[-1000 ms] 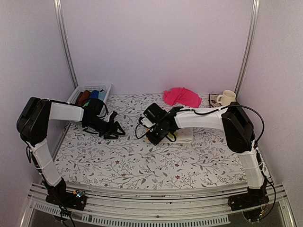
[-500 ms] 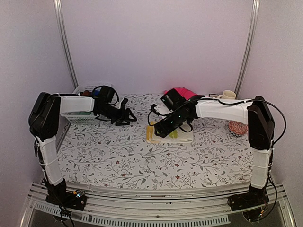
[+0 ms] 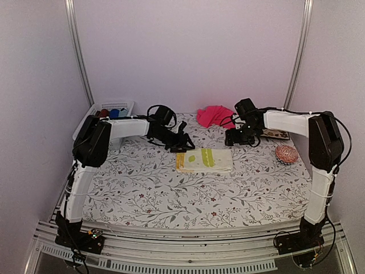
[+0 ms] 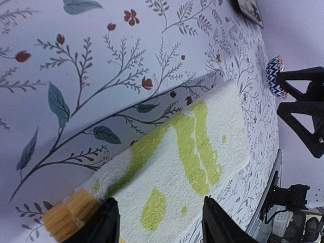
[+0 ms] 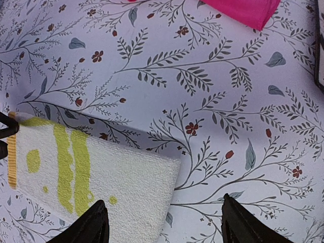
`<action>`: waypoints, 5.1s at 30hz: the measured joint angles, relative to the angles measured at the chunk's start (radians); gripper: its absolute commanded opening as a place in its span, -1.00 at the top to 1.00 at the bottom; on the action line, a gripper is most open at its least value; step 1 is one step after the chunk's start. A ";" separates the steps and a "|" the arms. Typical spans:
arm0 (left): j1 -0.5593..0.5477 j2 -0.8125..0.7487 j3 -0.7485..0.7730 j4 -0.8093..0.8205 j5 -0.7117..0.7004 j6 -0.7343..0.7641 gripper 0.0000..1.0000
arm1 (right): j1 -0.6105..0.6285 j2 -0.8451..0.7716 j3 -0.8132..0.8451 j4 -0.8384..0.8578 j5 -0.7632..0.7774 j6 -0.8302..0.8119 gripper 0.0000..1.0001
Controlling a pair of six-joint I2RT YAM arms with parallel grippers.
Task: Roll the towels
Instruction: Rotate the towel at the center of the board, then roll the towel at the center of the board.
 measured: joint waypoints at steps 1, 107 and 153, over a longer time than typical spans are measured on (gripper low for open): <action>-0.009 0.016 0.011 -0.012 -0.005 0.003 -0.08 | 0.002 0.014 0.000 0.000 -0.003 0.008 -0.53; 0.093 -0.172 -0.272 0.028 -0.116 0.267 -0.93 | 0.168 -0.113 -0.181 0.018 0.216 -0.126 -0.98; -0.190 -0.569 -0.899 0.694 -0.309 1.195 -0.77 | 0.178 -0.499 -0.704 0.641 -0.167 -0.921 -0.98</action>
